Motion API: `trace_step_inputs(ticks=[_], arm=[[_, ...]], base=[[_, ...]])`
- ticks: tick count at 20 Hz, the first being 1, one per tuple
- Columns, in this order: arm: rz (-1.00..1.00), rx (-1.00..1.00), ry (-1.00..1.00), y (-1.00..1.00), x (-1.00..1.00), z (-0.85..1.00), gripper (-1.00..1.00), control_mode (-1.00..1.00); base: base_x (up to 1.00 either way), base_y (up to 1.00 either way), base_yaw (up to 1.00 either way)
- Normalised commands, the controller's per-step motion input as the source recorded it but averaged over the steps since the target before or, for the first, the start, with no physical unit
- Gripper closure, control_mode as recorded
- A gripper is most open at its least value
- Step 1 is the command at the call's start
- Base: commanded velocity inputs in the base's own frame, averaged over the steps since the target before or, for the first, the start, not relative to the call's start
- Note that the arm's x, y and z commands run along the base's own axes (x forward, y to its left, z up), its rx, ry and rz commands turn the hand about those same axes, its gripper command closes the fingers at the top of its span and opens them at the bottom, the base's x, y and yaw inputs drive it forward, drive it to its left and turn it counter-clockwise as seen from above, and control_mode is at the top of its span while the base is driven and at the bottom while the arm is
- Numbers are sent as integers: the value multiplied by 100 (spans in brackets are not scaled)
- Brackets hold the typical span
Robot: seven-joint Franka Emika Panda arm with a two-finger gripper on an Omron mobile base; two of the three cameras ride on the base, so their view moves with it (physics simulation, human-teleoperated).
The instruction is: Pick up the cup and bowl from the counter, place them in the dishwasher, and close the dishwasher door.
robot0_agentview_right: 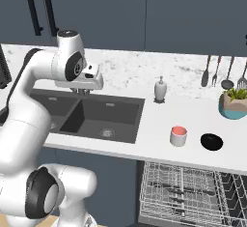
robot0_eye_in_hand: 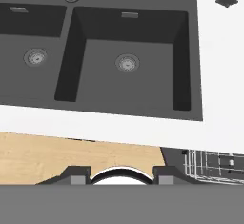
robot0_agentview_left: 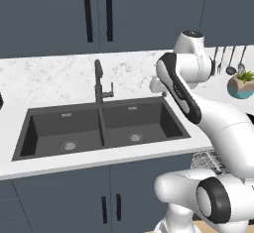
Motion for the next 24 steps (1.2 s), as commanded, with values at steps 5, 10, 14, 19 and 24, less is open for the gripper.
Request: trace_step_inputs(ticks=[5,10,14,19,24], arm=[[0,0,0,0,0,0,-100,100],[0,0,0,0,0,0,-100,100],[0,0,0,0,0,0,-100,100],[0,0,0,0,0,0,-100,100],[0,0,0,0,0,0,-100,100]], base=[[-6,0,-2],[-23,12,-47],[-8,36,-69],[0,52,-64],[0,53,-52]])
